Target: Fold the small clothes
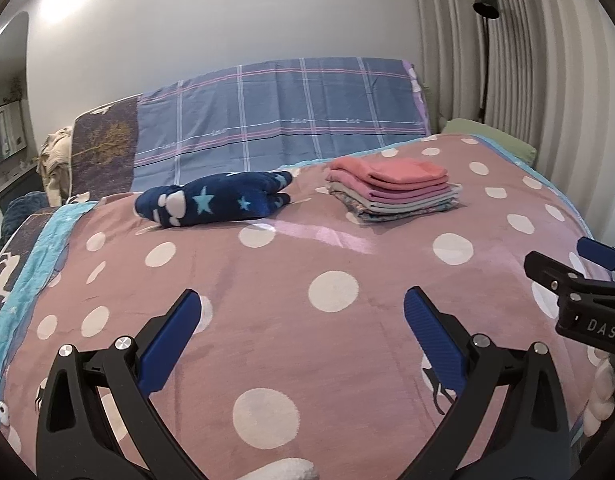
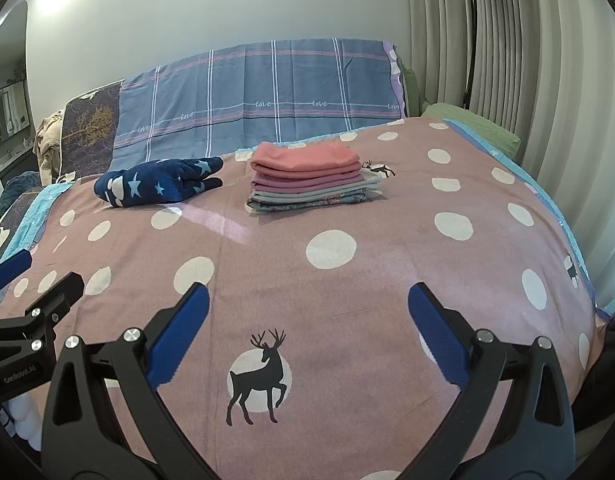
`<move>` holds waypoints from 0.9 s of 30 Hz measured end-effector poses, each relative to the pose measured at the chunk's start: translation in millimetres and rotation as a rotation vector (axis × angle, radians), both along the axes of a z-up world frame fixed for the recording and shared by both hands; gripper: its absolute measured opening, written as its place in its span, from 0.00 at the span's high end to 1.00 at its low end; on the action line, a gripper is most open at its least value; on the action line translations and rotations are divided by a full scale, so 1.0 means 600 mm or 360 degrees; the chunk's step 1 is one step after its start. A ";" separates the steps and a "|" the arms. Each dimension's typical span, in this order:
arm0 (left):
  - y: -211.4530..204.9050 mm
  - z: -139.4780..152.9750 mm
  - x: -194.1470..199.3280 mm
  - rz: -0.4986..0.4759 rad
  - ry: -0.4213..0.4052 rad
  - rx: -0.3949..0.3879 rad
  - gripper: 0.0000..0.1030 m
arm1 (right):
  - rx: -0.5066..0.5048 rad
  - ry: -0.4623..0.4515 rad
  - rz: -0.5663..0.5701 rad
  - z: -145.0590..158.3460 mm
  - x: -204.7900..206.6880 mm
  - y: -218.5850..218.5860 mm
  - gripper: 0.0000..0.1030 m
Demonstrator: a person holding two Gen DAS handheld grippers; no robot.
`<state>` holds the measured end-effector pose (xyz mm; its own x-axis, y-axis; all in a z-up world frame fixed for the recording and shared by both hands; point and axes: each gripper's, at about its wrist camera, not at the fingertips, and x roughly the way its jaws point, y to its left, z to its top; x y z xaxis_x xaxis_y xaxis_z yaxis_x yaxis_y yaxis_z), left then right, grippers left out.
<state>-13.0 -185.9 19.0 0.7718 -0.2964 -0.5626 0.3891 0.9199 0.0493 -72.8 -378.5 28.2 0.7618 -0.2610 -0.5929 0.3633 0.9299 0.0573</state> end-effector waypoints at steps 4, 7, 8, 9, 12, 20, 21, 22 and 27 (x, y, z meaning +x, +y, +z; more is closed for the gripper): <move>0.008 0.002 -0.001 0.0024 0.0001 0.0008 0.01 | 0.0009 -0.0016 0.0009 -0.002 -0.004 0.002 0.02; 0.011 0.005 -0.003 0.0033 -0.0007 0.0010 0.01 | 0.0020 -0.0021 0.0016 -0.001 -0.006 0.004 0.02; 0.012 0.005 -0.003 0.0035 -0.0007 0.0009 0.01 | 0.0017 -0.0023 0.0018 -0.001 -0.005 0.006 0.02; 0.013 0.006 -0.004 0.0035 -0.0006 0.0005 0.01 | 0.0014 -0.0024 0.0020 0.000 -0.005 0.008 0.02; 0.012 0.006 -0.004 0.0030 -0.0006 0.0008 0.01 | 0.0005 -0.0021 0.0024 0.001 -0.005 0.012 0.02; 0.004 0.005 -0.008 0.0004 -0.0013 0.0027 0.01 | 0.0002 -0.0016 0.0036 0.005 -0.006 0.015 0.02; 0.004 0.006 -0.009 0.0002 -0.0014 0.0027 0.01 | 0.0003 -0.0012 0.0036 0.004 -0.005 0.014 0.02; 0.003 0.007 -0.009 0.0003 -0.0014 0.0026 0.01 | 0.0004 -0.0011 0.0036 0.004 -0.005 0.014 0.02; 0.000 0.007 -0.011 0.0013 -0.0011 0.0024 0.01 | 0.0009 -0.0011 0.0041 0.005 -0.006 0.016 0.02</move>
